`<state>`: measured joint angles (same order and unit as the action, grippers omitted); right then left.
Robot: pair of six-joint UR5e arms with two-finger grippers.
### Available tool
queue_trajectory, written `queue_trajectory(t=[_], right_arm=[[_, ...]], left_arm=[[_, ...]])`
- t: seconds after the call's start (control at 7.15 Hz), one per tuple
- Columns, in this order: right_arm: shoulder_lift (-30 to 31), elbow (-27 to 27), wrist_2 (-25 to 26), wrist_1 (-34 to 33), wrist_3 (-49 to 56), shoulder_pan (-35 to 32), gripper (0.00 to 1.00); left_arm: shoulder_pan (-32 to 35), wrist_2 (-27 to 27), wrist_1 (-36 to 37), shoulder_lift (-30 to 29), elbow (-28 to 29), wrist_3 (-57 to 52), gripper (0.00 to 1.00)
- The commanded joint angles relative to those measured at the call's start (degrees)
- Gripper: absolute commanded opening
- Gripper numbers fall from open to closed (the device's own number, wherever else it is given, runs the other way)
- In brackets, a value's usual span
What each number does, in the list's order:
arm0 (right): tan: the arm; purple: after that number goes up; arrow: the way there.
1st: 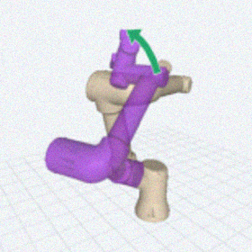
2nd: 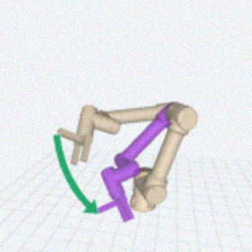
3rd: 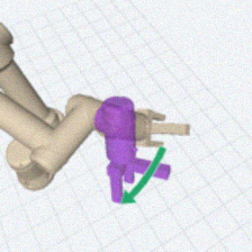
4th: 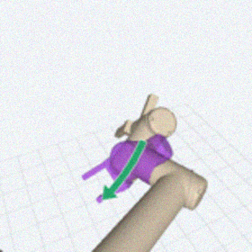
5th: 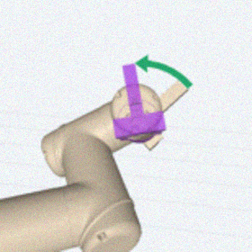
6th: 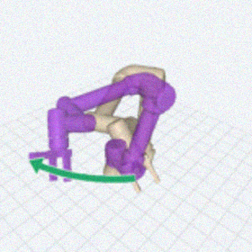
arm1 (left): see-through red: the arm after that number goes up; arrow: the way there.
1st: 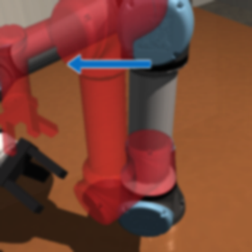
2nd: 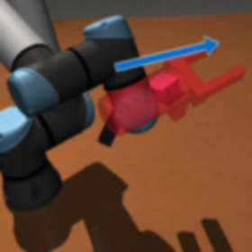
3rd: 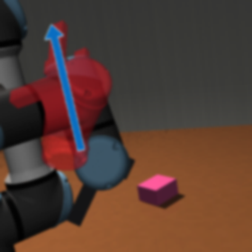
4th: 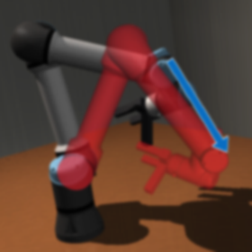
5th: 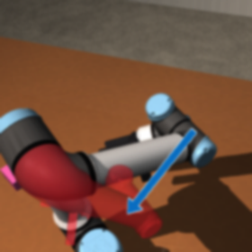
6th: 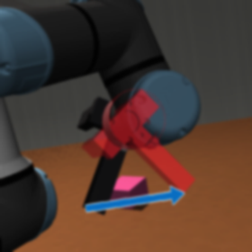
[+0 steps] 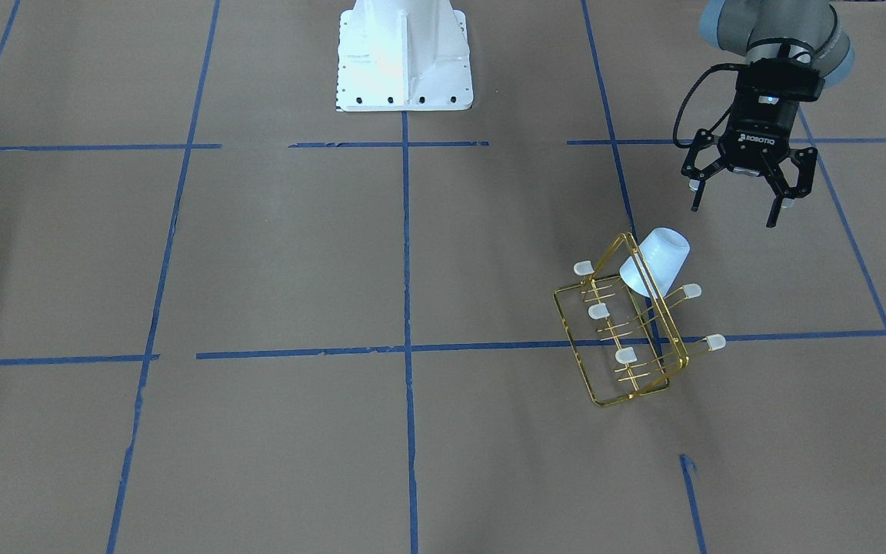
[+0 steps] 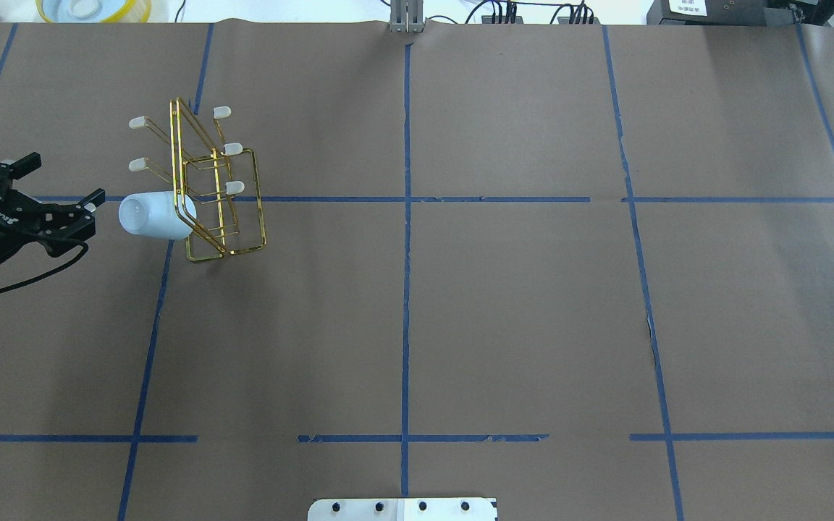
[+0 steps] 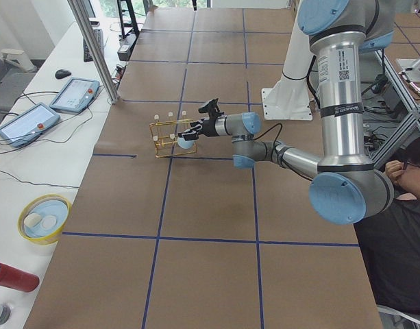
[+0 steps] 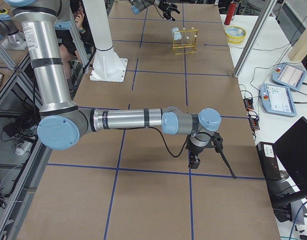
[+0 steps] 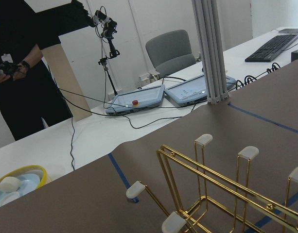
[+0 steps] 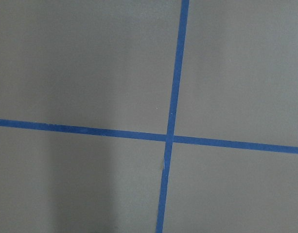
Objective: Hang cup on cup holder
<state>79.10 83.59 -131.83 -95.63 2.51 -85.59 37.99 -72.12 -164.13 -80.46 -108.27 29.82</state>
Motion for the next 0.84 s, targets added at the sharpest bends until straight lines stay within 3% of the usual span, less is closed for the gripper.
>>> queue_trajectory(t=[0.0, 0.28, 0.42, 0.7], right_arm=[[0.0, 0.0, 0.0, 0.0, 0.04, -0.01, 1.0], [0.0, 0.0, 0.0, 0.0, 0.04, -0.01, 1.0], [0.0, 0.0, 0.0, 0.0, 0.04, -0.01, 1.0], [0.0, 0.0, 0.0, 0.0, 0.04, -0.01, 1.0]], left_arm=[[8.91, -17.11, 2.14, 0.74, 0.85, 0.15, 1.0], [14.98, -25.57, 8.43, 0.92, 2.7, 0.42, 1.0], [18.58, -31.54, 17.27, 0.49, 2.88, 0.07, 1.0], [23.33, -41.04, 28.28, 0.39, 3.32, 0.41, 1.0]])
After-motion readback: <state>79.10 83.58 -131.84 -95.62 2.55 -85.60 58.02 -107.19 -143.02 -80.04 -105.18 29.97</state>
